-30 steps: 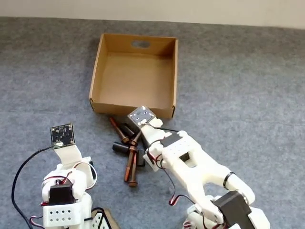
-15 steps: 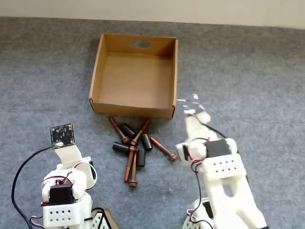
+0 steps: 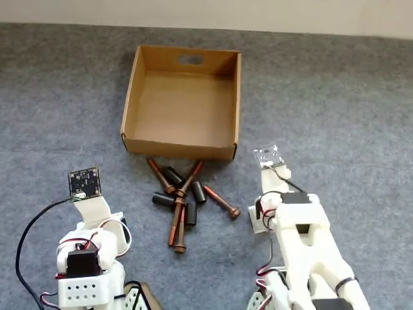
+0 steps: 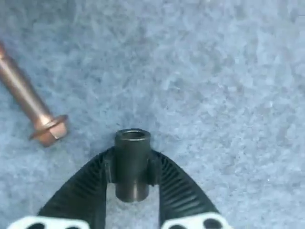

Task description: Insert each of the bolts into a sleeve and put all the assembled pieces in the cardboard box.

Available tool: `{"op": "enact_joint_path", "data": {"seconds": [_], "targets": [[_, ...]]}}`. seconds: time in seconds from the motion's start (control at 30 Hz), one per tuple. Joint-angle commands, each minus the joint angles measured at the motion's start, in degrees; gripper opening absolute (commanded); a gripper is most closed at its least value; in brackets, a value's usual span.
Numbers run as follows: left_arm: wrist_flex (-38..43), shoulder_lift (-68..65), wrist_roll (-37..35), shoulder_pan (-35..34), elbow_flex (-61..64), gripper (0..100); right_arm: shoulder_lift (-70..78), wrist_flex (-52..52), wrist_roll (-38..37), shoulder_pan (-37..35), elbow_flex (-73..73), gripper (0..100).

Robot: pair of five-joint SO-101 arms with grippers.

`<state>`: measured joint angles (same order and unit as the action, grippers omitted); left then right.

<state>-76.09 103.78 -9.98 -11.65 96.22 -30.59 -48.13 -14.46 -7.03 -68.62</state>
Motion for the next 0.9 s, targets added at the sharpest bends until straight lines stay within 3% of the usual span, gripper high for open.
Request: {"op": "enact_joint_path", "data": {"seconds": [0.0,0.2,0.47,0.63,0.7,0.77,0.87], "targets": [[-0.3,0.7,-0.4,0.7,1.0,1,4.0,0.5,-0.5,0.5,2.6,10.8],[0.1,0.7,1.1,4.6,0.5,1,10.1,0.4,-0.5,0.4,5.8,12.9],[0.1,0.7,32.0,-4.0,-8.2,1,14.4,0.4,-0.5,0.4,11.4,12.9],[0.1,0.7,42.5,-4.4,-8.3,1,14.6,0.3,-0.5,0.3,12.4,13.0],[1.5,0.7,44.1,-4.1,-8.8,1,14.6,0.3,-0.5,0.3,12.4,9.9],[5.5,0.7,42.5,-3.4,-8.9,1,14.6,0.4,-0.7,0.3,12.4,0.6],[9.6,0.7,37.8,-3.3,-9.4,2,14.6,0.4,-0.6,0.4,12.4,0.7]]}}
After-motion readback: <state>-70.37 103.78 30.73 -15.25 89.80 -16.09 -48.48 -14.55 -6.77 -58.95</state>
